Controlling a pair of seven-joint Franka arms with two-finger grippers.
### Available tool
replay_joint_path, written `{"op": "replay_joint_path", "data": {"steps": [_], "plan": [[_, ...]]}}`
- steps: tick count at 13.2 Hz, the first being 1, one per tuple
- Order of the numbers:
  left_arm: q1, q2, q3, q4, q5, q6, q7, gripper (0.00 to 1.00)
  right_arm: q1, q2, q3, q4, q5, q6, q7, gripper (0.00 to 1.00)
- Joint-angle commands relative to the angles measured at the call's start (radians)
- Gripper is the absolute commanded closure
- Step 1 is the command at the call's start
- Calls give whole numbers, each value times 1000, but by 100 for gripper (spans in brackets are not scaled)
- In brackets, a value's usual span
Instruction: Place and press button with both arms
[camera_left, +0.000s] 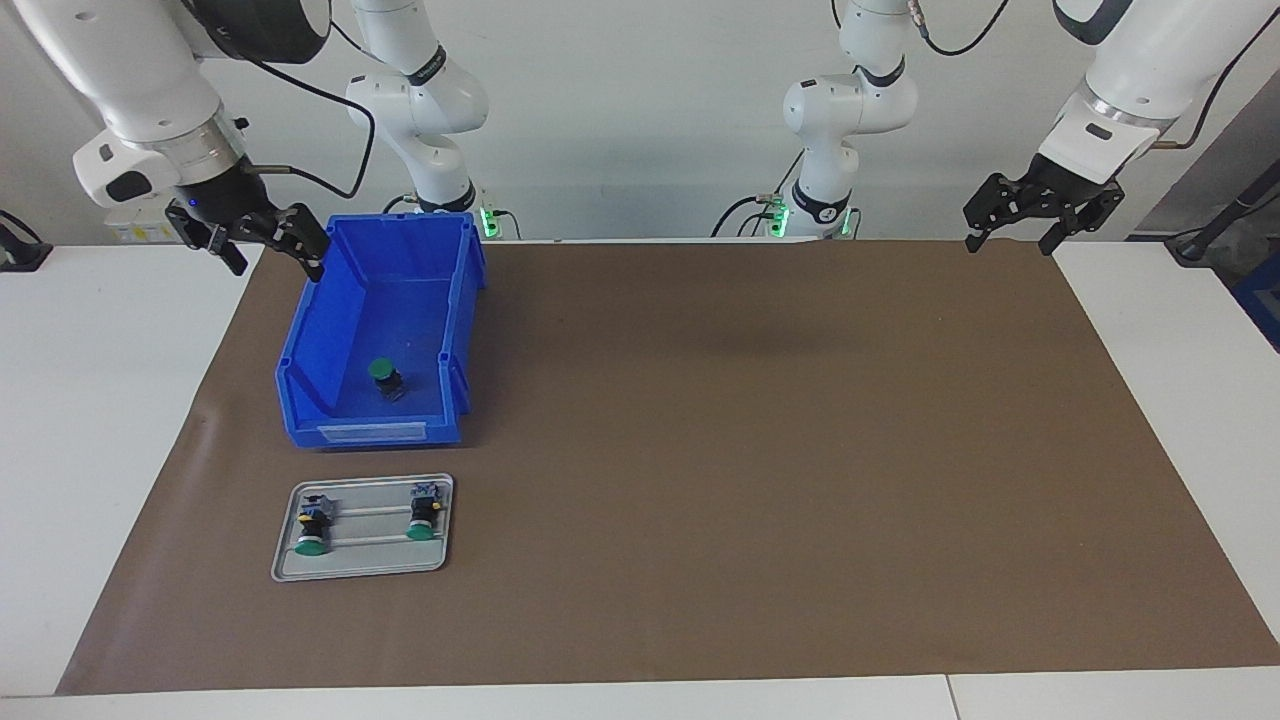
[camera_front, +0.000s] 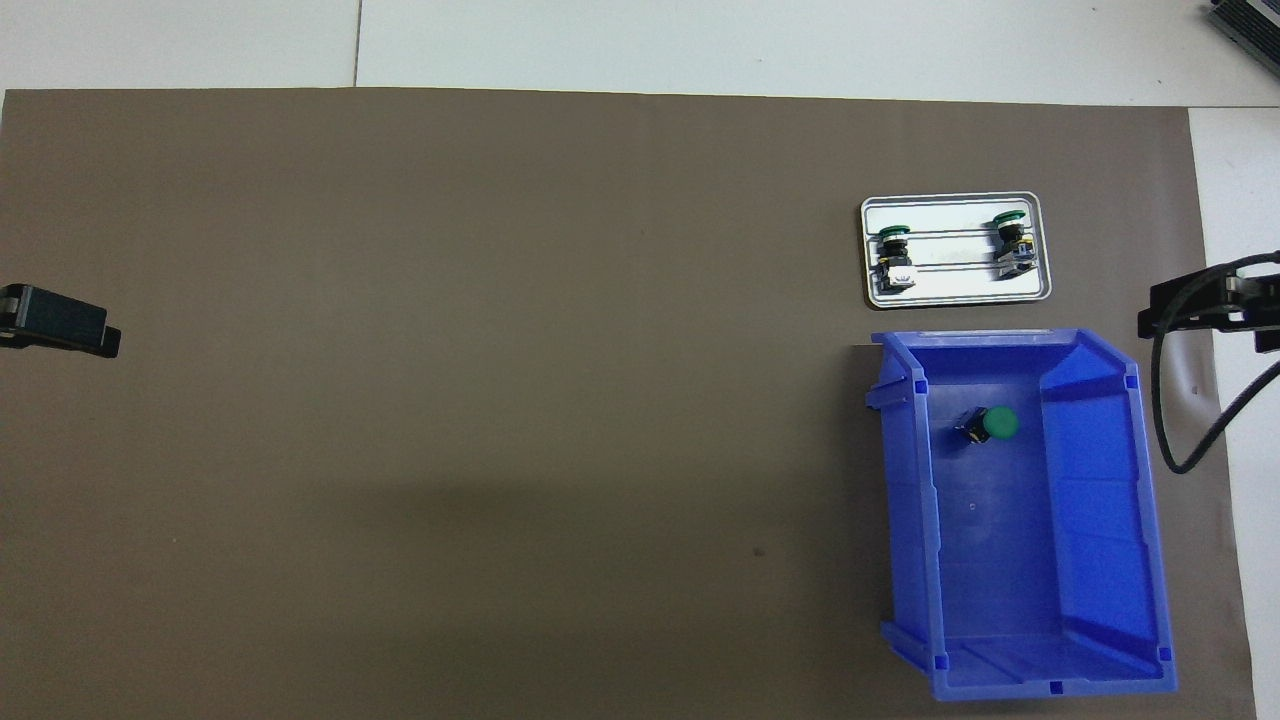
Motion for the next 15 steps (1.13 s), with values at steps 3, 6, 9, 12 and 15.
{"op": "replay_joint_path", "data": {"steps": [3, 6, 9, 12, 15], "plan": [[7, -26, -5, -28, 14, 4, -1, 0, 65, -48, -44, -64, -16, 10, 21, 0], [7, -26, -5, -28, 14, 4, -1, 0, 70, -47, -44, -57, -46, 12, 11, 0], [7, -26, -5, -28, 14, 5, -1, 0, 65, -47, -42, -51, -43, 9, 11, 0], [7, -26, -5, -28, 14, 4, -3, 0, 69, -53, -42, -41, -46, -2, 21, 0], [7, -26, -5, -28, 14, 5, -1, 0, 70, -53, -42, -40, -49, 10, 18, 0]]}}
